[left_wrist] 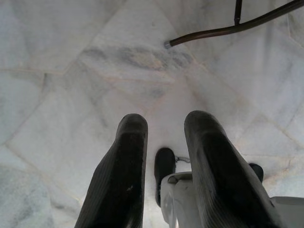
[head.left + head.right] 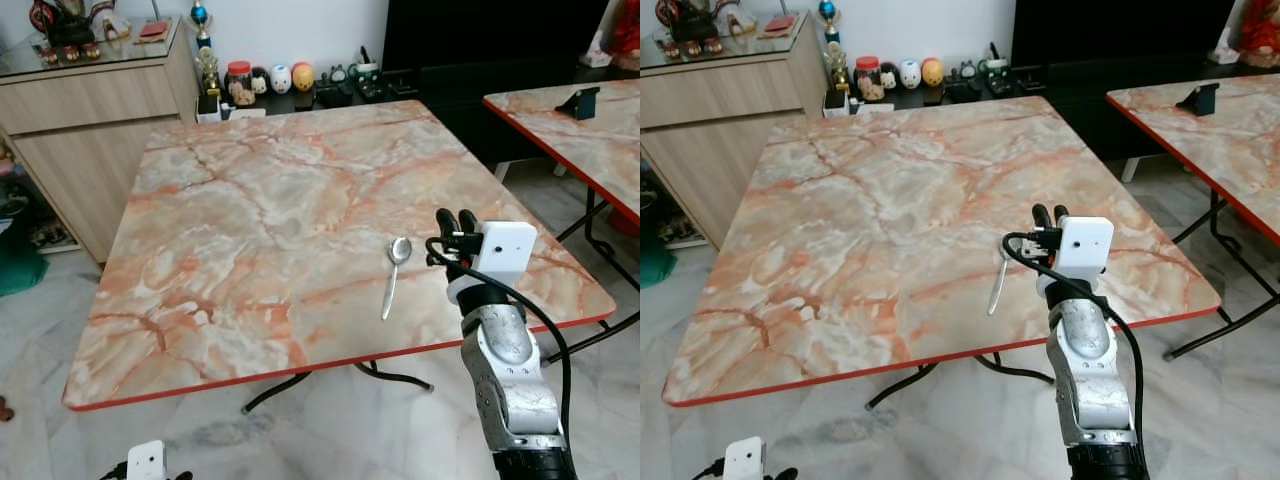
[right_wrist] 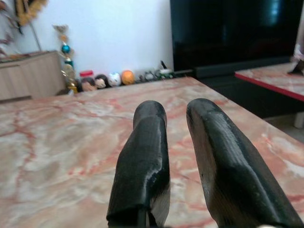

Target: Setting the table

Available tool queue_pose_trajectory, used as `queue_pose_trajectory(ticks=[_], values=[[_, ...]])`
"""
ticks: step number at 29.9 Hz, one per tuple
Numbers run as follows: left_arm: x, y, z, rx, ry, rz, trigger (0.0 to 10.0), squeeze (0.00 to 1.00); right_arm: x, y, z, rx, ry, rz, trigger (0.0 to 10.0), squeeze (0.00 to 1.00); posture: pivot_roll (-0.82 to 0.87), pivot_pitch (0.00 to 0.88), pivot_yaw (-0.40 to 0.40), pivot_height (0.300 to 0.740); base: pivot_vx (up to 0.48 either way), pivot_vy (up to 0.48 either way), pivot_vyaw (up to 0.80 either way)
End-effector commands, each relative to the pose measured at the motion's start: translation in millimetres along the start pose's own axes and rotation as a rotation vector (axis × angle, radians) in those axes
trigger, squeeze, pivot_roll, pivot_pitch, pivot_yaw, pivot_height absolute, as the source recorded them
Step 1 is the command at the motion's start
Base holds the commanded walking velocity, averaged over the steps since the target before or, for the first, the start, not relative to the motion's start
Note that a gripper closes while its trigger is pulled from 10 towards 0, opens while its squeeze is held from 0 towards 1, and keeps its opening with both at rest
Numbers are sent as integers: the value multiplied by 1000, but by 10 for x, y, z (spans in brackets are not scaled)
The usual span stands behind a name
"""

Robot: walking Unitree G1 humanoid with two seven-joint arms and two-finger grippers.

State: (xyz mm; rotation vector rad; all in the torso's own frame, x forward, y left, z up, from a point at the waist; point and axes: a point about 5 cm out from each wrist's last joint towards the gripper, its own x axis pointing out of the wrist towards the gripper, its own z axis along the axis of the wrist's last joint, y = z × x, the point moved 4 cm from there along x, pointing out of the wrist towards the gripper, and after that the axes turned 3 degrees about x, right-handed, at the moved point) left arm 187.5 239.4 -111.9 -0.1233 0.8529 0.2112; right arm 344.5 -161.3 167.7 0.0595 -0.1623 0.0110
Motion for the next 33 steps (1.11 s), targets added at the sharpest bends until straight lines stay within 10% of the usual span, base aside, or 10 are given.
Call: queue_pose_trajectory(ticks=[1,25,26,27,33], values=[[-10,26,-46,10,22,4,10000,0,-3,30,7,8,5,5,10000,0,-123,0,36,740,262,0,0],[-14,25,-63,25,28,4,10000,0,-120,34,-289,-10,156,3,10000,0,-125,0,32,740,90,0,0],[-14,24,-63,25,28,4,10000,0,-129,5,-344,-27,184,-12,10000,86,-125,0,31,740,0,0,0],[-14,24,-63,26,29,4,10000,0,-133,-8,-370,-5,196,-25,10000,1000,-125,0,31,740,0,0,0],[-16,30,-67,28,30,5,10000,0,-221,-159,-720,55,416,-154,10000,1000,-124,0,32,740,0,0,0]])
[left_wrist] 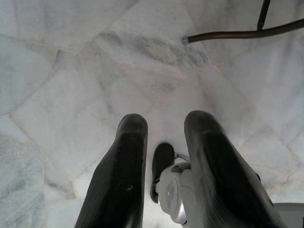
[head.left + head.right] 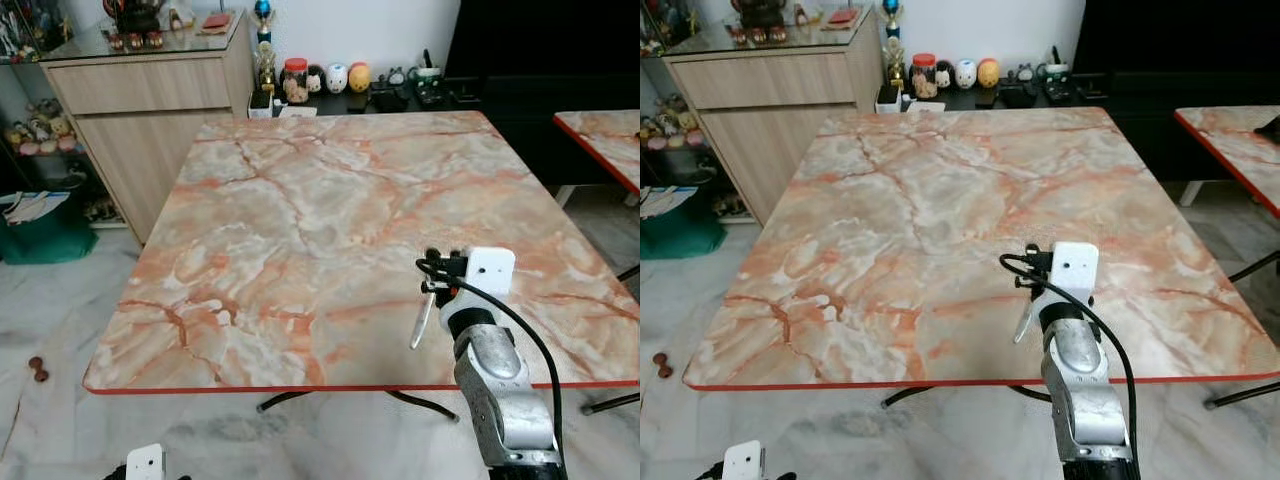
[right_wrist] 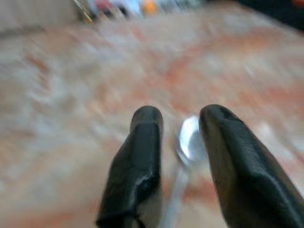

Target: Setting the table

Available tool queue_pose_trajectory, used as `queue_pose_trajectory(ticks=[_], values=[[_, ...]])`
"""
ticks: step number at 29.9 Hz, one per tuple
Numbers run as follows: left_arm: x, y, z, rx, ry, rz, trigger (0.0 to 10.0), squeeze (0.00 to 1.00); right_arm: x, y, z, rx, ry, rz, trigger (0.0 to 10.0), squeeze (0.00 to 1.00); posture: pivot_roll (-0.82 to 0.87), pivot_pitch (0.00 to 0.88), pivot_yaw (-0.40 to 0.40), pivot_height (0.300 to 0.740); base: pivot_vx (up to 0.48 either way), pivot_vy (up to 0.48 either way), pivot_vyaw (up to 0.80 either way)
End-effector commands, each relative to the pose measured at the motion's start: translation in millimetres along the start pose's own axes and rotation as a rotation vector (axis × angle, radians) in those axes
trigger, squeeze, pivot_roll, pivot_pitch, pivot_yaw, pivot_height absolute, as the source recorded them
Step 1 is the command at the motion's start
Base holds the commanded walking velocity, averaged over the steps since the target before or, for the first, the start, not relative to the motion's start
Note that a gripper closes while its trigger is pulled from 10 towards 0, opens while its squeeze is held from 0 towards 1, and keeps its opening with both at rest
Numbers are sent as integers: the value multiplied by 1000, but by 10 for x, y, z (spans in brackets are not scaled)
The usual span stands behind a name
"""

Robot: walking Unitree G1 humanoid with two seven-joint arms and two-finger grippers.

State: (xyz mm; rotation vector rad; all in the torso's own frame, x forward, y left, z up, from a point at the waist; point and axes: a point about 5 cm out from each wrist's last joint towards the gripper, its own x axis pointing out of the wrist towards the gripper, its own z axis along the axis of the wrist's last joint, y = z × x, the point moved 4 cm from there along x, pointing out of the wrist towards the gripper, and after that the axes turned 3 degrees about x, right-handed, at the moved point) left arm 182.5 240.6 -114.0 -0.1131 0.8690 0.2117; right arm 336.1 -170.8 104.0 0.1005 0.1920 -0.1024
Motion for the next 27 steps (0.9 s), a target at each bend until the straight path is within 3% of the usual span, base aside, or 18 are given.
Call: queue_pose_trajectory(ticks=[1,4,20,27], values=[[-1,6,-20,18,16,-1,10000,0,7,-44,-154,32,89,-32,10000,1000,-124,0,32,740,0,0,0],[-2,7,-26,18,18,0,10000,0,11,-48,-273,97,151,-39,10000,1000,-120,0,31,740,0,0,0],[1,2,-17,16,15,0,10000,0,184,12,-211,99,158,-23,10000,1000,-122,0,35,740,0,0,0],[1,1,-16,15,16,1,10000,0,342,141,-203,92,175,53,10000,1000,-122,0,40,740,0,0,0]])
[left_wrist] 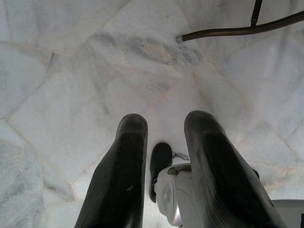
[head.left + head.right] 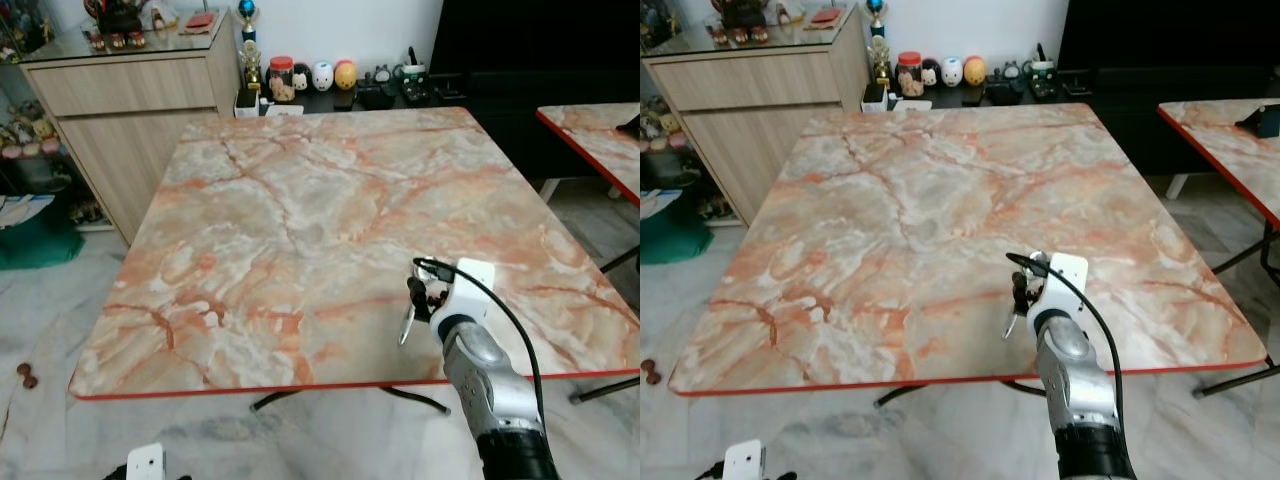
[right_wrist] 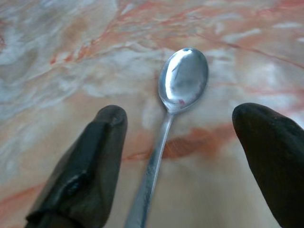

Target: Setting the table

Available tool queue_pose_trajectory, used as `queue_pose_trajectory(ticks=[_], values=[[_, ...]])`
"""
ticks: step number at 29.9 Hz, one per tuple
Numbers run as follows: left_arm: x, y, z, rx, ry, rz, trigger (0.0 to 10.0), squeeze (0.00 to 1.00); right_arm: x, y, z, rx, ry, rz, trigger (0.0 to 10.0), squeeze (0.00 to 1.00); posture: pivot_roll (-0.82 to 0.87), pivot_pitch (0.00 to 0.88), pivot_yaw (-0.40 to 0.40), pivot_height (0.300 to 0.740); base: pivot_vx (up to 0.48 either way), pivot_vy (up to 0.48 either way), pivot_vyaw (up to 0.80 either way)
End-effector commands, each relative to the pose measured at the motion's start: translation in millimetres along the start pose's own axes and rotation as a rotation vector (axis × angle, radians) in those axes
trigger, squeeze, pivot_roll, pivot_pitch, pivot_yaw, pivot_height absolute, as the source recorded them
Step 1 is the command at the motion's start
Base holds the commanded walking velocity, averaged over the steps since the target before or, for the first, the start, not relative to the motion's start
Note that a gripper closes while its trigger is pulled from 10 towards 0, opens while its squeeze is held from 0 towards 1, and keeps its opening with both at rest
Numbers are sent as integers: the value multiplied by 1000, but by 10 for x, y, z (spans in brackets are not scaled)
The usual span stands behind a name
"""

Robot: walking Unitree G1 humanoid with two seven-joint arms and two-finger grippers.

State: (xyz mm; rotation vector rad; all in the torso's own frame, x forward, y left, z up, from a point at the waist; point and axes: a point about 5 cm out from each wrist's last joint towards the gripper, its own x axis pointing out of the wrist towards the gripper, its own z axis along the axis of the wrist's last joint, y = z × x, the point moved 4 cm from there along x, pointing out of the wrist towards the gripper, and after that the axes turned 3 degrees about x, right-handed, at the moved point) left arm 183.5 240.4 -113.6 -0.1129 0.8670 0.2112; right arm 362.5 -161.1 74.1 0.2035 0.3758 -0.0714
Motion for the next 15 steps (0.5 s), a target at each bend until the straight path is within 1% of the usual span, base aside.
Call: queue_pose_trajectory(ticks=[1,2,3,4,8,15], values=[[-2,6,-25,14,17,1,10000,0,46,72,57,-9,-9,40,10000,1000,-122,0,40,740,0,0,0],[-2,5,-26,14,17,1,10000,0,66,106,67,-27,-9,62,10000,835,-121,0,40,740,0,0,0],[-2,4,-26,14,17,1,10000,0,68,110,69,-30,-11,64,10000,835,-121,0,40,740,0,0,0],[-2,4,-26,14,17,1,10000,0,97,125,95,-46,-19,61,10000,0,-119,0,39,740,0,0,0],[-3,3,-30,14,18,1,10000,0,152,159,106,-39,-22,61,10000,0,-117,0,36,740,0,0,0],[-4,-1,-37,13,19,0,10000,0,179,181,75,-21,-15,58,10000,0,-110,0,31,740,0,0,0]])
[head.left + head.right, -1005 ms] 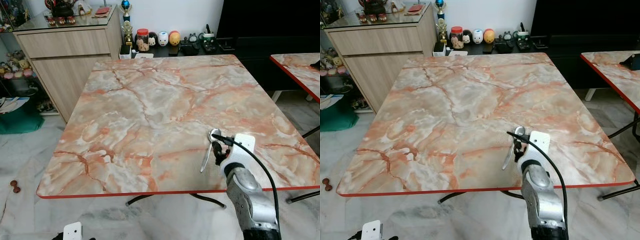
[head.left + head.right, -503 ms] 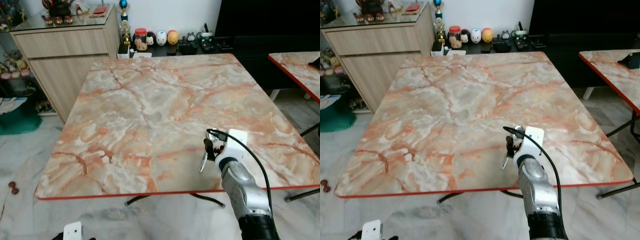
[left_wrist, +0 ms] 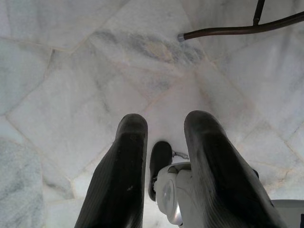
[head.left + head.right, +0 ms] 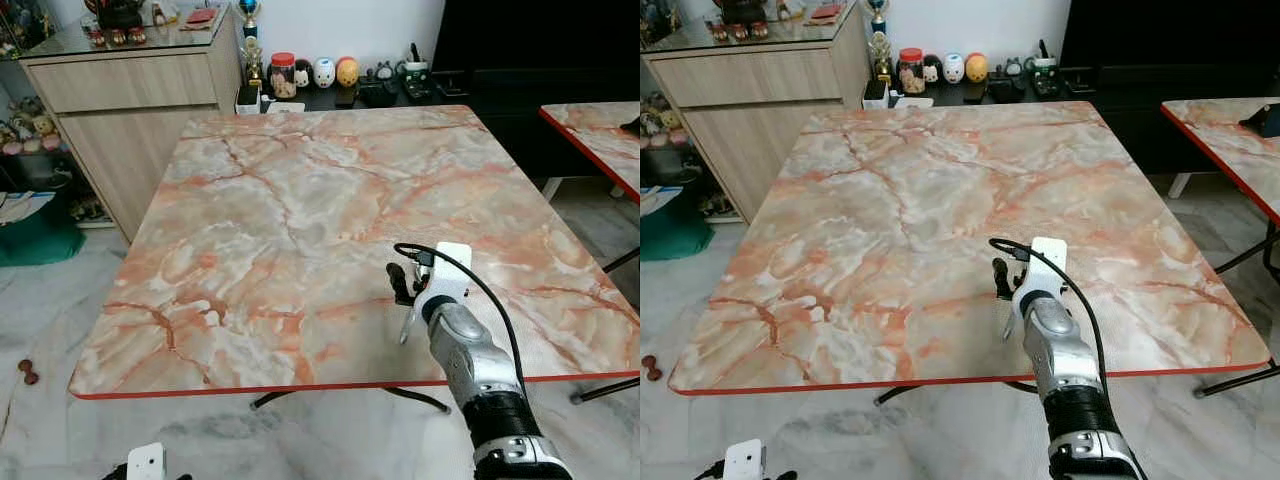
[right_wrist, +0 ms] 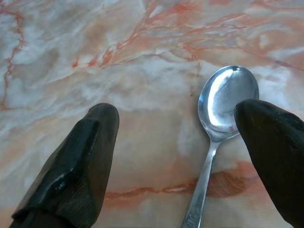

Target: Setting the table

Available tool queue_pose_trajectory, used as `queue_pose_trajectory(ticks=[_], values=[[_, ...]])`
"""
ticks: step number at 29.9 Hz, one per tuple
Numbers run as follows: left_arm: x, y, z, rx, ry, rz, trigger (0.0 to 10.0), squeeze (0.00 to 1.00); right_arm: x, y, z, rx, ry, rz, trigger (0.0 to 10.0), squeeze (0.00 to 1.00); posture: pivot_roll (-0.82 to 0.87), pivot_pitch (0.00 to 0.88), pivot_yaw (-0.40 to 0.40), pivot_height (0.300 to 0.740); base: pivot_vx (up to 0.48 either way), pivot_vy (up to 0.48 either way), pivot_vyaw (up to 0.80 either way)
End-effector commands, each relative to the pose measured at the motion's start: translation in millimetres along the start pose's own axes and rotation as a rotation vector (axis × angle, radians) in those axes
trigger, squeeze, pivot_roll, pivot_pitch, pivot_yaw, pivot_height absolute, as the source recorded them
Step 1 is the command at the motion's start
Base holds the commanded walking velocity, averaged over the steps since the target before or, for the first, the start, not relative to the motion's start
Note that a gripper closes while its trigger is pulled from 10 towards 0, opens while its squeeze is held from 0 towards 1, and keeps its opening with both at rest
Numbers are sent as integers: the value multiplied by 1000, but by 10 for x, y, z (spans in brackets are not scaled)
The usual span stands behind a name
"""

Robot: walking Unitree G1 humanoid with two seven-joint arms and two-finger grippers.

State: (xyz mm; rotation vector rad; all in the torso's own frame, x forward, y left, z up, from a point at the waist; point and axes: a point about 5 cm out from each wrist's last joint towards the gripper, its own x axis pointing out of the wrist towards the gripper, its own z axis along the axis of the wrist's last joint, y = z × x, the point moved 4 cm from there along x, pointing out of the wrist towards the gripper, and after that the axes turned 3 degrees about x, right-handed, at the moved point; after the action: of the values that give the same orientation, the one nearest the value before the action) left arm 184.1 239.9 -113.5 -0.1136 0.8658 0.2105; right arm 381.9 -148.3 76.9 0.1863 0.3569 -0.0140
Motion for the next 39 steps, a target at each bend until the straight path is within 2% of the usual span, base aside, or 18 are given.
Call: queue_pose_trajectory(ticks=[1,39], values=[[-7,4,-43,13,20,1,10000,0,14,26,1,7,0,0,10000,0,-110,0,30,740,0,0,0],[-6,-14,-55,6,25,-4,10000,0,37,-113,-275,-18,88,-57,10000,0,-110,0,24,740,0,0,0]])
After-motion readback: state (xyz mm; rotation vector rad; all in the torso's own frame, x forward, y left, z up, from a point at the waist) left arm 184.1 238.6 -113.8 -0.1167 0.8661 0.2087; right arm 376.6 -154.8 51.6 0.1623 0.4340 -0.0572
